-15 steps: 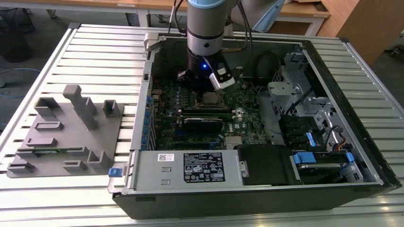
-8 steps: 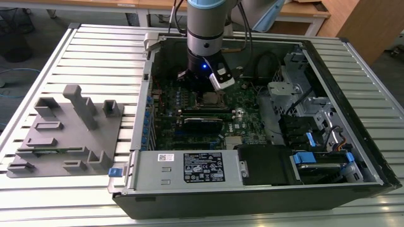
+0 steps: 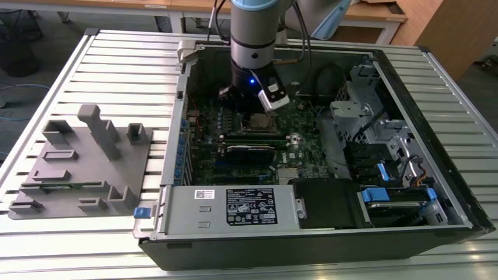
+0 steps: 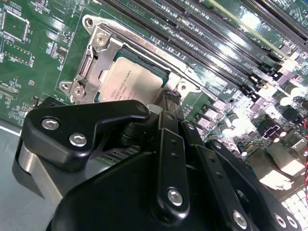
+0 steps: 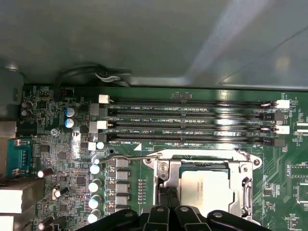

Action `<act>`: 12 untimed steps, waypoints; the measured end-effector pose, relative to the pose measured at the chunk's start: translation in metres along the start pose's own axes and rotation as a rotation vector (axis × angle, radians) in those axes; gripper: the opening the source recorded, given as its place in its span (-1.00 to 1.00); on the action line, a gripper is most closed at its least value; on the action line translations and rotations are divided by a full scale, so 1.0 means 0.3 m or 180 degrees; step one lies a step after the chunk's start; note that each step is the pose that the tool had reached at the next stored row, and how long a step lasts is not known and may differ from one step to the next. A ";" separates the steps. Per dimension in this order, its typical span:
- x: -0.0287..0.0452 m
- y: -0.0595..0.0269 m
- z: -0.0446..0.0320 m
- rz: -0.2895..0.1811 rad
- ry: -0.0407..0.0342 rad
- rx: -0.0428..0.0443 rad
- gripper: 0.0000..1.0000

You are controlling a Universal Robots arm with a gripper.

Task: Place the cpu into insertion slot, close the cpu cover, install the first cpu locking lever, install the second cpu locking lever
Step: 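Close the cpu cover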

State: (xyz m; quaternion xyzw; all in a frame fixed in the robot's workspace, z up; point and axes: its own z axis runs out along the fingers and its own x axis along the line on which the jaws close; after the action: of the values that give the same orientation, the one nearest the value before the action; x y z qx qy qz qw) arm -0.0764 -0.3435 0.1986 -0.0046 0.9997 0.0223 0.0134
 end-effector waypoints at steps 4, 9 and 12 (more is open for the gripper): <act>0.000 0.000 -0.019 0.0000 0.0003 0.0005 -0.79; -0.001 0.002 -0.052 0.0000 0.0004 0.0005 -0.79; -0.002 0.003 -0.072 0.0000 0.0004 0.0006 -0.79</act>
State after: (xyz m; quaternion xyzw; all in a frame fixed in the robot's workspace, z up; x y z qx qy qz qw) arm -0.0765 -0.3438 0.2203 -0.0046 0.9997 0.0213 0.0128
